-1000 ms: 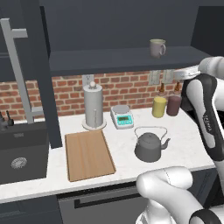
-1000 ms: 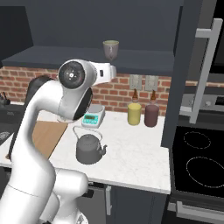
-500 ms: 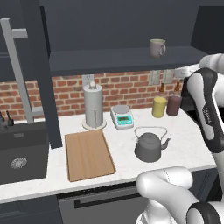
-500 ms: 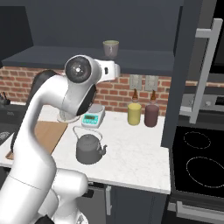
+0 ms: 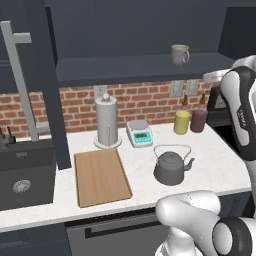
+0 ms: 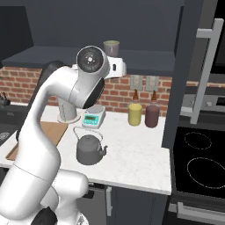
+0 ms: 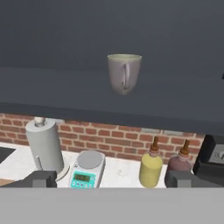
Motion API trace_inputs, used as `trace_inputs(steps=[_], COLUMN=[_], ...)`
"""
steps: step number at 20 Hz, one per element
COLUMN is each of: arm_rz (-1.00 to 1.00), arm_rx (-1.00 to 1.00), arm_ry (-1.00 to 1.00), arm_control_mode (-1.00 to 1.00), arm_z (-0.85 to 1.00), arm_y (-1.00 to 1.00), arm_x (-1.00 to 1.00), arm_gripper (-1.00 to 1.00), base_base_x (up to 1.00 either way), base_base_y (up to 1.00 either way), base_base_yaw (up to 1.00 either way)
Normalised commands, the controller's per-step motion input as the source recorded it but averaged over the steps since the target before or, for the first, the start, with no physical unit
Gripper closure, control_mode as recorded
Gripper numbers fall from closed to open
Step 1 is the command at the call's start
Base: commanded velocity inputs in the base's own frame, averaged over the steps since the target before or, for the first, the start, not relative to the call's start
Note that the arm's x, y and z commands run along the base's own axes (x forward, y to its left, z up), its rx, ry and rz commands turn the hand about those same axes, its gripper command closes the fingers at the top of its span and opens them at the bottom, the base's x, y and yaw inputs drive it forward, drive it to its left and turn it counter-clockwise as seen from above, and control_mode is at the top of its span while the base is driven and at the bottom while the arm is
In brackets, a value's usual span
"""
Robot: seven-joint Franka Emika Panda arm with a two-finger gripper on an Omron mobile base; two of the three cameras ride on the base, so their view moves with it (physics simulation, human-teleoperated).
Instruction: Pick the kettle from the counter and place it on the tray. Then pick the mug from the cabinet and place it on the tray. Then close the cabinet doors.
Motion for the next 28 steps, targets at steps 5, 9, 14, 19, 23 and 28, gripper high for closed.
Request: trace_inputs(steps=[5,9,14,19,23,28], arm_rz=[0.0,0.0,0.0,0.0,0.0,0.0], arm_rx=[0.0,0.0,0.0,0.0,0.0,0.0], arm_ry=[0.02,0.0,-0.16,-0.22,-0.09,-0.01], arm_control_mode=[-1.0,-1.0,-1.0,-1.0,-1.0,-1.0], arm_z=[0.0,0.0,0.09,0.32,0.24,0.02], arm_y=[0.0,0.0,0.01,-0.04,-0.01,-0.03], arm_x=[0.02,0.0,-0.01,0.06,0.15,0.27], arm_gripper=[-1.0,-1.0,-1.0,-1.0,-1.0,-1.0], base_base_x=[0.0,0.0,0.0,0.0,0.0,0.0], base_base_y=[0.0,0.0,0.0,0.0,0.0,0.0], base_base_yaw=[0.0,0.0,0.0,0.0,0.0,0.0])
